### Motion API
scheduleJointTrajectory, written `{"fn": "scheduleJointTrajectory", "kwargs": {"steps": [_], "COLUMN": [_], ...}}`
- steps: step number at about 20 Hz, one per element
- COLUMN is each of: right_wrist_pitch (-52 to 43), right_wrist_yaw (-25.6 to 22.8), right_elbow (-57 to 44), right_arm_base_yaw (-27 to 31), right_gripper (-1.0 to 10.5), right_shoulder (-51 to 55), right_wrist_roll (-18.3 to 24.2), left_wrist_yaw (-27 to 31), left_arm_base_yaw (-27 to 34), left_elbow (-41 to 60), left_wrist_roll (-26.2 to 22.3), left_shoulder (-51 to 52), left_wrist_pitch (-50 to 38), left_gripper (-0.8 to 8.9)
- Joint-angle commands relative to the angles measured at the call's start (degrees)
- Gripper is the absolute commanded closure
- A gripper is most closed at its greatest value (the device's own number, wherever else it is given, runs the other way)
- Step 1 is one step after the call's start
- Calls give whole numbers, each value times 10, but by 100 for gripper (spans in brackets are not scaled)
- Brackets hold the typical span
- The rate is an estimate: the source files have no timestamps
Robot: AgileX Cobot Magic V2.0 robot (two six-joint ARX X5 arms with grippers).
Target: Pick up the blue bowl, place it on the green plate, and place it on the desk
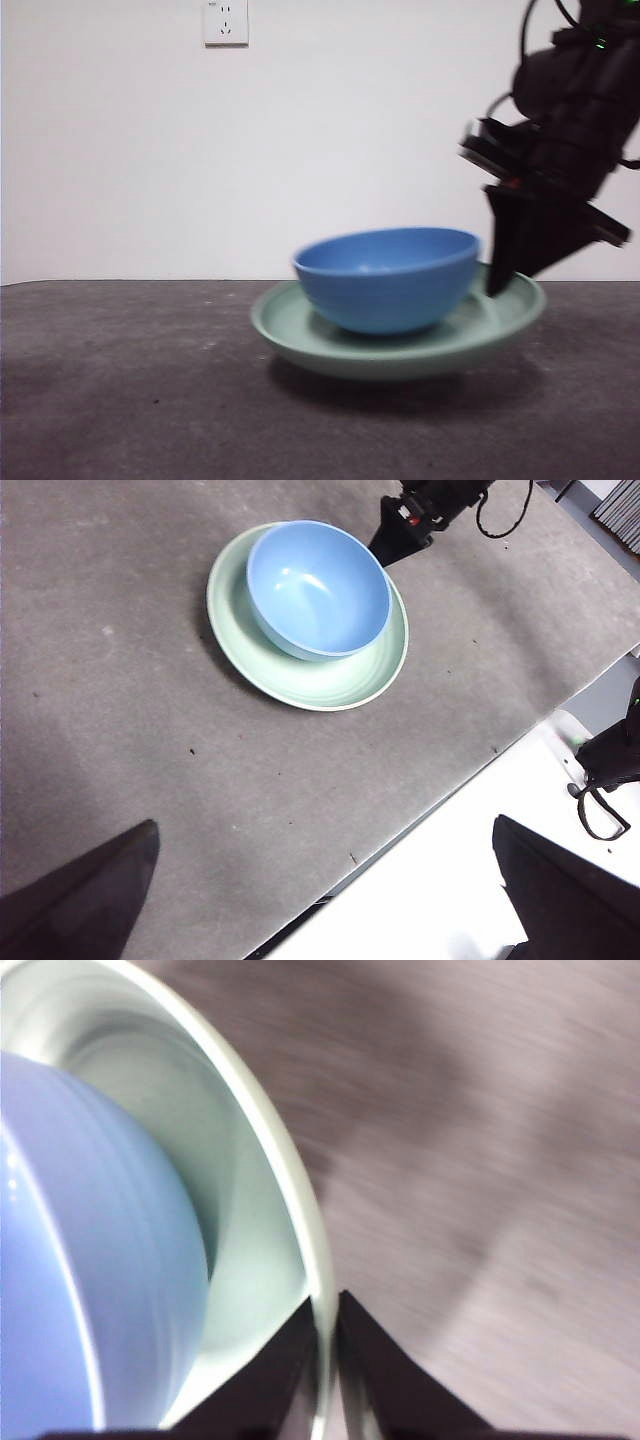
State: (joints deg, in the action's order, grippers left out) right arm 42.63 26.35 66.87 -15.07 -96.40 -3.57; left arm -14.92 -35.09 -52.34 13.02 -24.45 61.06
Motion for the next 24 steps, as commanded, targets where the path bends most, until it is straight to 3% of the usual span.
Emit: {"fn": "scheduleJointTrajectory", "kwargs": {"steps": [1,5,11,15,19,24], "right_wrist_pitch": [-24,-66,-104,-103,-99,-68], "right_wrist_yaw": [8,24,26,17,-4,-26], "right_elbow": [13,14,14,14,15,15], "right_arm_base_yaw": [-30,-71,-82,-82,-78,-52], "right_gripper": [933,933,927,686,666,645], "right_shoulder": [-16,-49,-99,-99,-85,9], "right_wrist_roll": [-40,-71,-96,-95,-95,-90], "left_wrist_yaw": [-2,-2,-2,-2,-2,-2], "left_arm_base_yaw": [-2,-2,-2,-2,-2,-2], "left_elbow": [-13,-13,-13,-13,-13,-13], "left_wrist_roll": [1,1,1,-2,-3,-3], "left_shoulder": [-1,-1,-1,-1,-1,-1], "left_wrist_pitch": [-7,-7,-6,-10,-10,-11], "left_gripper": [282,282,282,282,282,282]}}
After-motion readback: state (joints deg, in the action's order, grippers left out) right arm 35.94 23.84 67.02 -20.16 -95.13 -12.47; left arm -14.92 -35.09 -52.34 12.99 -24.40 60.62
